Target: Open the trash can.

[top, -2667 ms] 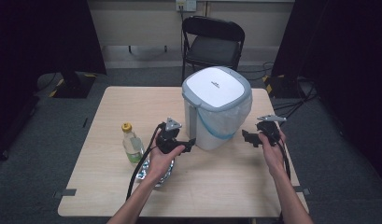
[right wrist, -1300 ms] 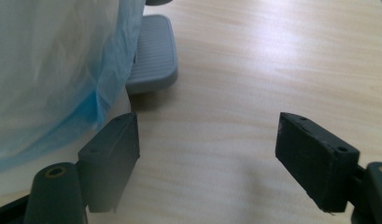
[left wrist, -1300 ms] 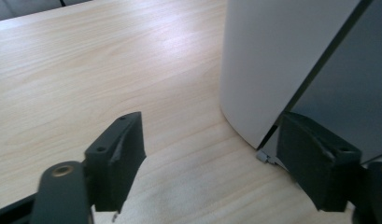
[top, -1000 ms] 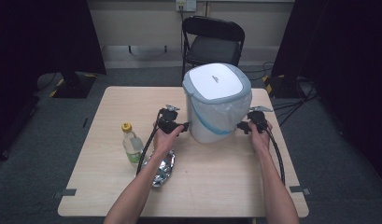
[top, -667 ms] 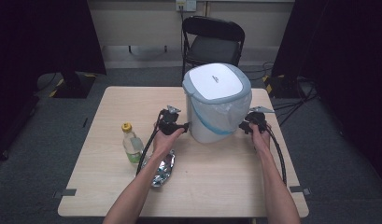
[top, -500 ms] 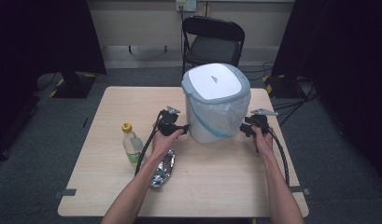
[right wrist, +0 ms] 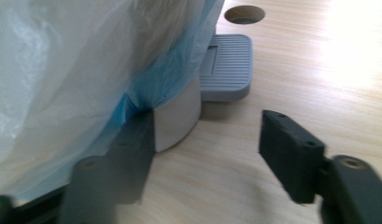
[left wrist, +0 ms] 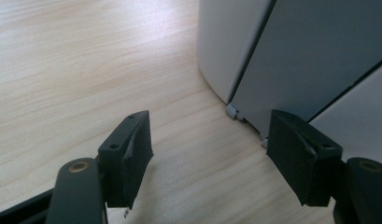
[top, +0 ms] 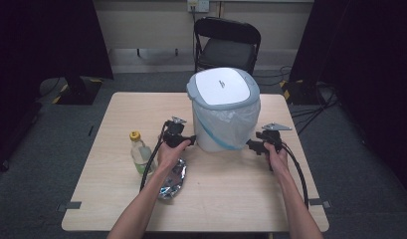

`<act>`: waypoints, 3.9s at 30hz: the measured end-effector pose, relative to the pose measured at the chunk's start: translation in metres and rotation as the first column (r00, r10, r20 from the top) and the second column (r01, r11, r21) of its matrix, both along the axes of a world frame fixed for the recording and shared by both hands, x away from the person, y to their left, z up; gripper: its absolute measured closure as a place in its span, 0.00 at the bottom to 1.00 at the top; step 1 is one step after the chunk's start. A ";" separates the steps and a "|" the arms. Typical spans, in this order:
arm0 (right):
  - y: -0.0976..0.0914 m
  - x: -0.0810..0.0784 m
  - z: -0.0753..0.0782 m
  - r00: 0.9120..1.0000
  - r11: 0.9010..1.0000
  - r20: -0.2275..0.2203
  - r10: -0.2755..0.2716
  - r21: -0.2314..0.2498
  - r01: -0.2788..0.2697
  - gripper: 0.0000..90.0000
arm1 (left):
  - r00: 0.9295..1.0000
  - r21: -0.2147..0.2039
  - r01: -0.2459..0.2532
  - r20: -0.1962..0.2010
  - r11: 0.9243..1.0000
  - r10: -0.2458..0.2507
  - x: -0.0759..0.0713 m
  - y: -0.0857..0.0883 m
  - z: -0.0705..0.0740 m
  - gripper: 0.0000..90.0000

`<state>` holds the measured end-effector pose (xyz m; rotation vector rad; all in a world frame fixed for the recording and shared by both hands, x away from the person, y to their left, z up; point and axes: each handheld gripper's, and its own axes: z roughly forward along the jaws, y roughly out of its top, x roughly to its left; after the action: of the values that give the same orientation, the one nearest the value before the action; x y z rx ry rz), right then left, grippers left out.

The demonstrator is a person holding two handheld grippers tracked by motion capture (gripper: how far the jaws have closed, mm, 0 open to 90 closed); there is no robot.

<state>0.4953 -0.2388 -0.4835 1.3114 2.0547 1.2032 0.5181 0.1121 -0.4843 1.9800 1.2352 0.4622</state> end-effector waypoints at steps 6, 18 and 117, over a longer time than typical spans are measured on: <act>-0.009 -0.002 0.002 0.999 0.999 -0.003 -0.046 -0.009 0.046 0.31 | 1.000 -0.002 0.013 0.018 1.000 -0.013 -0.005 -0.001 0.003 0.35; -0.020 0.021 0.006 0.988 0.988 0.020 -0.154 -0.031 0.154 0.31 | 1.000 -0.054 0.009 0.013 0.999 -0.008 -0.002 0.004 0.005 0.34; -0.023 -0.063 -0.010 0.999 0.992 0.046 0.011 -0.127 -0.005 0.64 | 0.996 -0.093 0.085 -0.008 0.992 -0.086 -0.083 -0.003 0.015 0.49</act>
<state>0.4323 -0.2617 -0.4933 1.2066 2.0690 1.0771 0.4349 0.1093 -0.4693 1.9509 1.1531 0.3451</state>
